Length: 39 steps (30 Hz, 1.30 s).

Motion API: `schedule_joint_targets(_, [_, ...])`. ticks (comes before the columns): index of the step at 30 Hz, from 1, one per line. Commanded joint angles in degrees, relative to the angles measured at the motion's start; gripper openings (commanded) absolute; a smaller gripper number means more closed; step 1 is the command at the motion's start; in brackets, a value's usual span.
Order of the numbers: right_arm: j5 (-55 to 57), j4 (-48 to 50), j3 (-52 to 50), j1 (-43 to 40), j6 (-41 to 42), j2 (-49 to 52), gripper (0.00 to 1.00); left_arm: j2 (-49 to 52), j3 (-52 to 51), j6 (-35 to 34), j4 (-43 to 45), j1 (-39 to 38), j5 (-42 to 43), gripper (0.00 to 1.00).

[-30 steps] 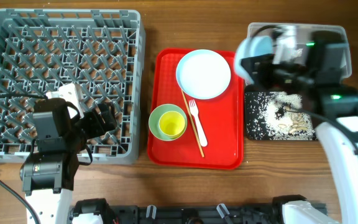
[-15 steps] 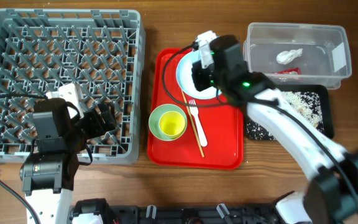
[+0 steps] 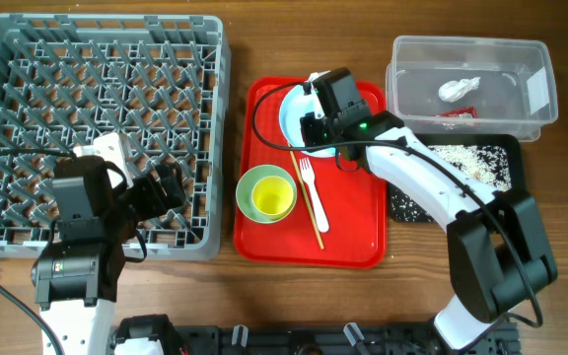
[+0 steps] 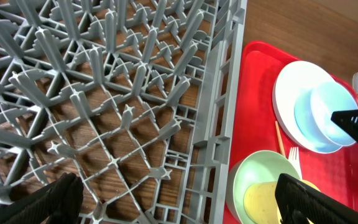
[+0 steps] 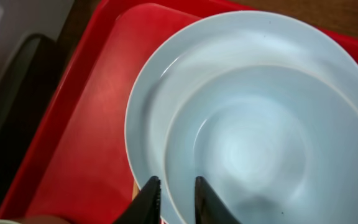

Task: Sort waste into correct bins and load items into the dishwasher rack

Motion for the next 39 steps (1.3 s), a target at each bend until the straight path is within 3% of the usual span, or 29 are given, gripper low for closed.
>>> schedule_joint_targets(1, [-4.6,-0.8,0.6,0.0,0.8,-0.6,0.36,-0.3,1.0,-0.3,0.1,-0.4,0.7,1.0])
schedule_joint_targets(8, [-7.1,-3.8,0.6,0.0,1.5,-9.4,0.36,-0.3,1.0,-0.3,0.1,-0.4,0.7,1.0])
schedule_joint_targets(15, [-17.6,-9.9,0.6,0.9,3.9,-17.7,0.35,-0.3,1.0,-0.3,0.1,-0.4,0.7,1.0])
schedule_joint_targets(21, [-17.9,-18.9,-0.2,3.6,4.7,-15.2,0.35,-0.3,1.0,-0.3,0.1,-0.4,0.7,1.0])
schedule_joint_targets(33, [-17.9,-19.8,-2.9,7.1,11.4,-5.9,0.32,-0.3,1.0,-0.3,0.1,-0.4,0.7,1.0])
schedule_joint_targets(39, [-17.9,-19.6,-2.9,7.4,13.0,-2.3,0.21,-0.3,1.0,-0.3,0.1,-0.4,0.7,1.0])
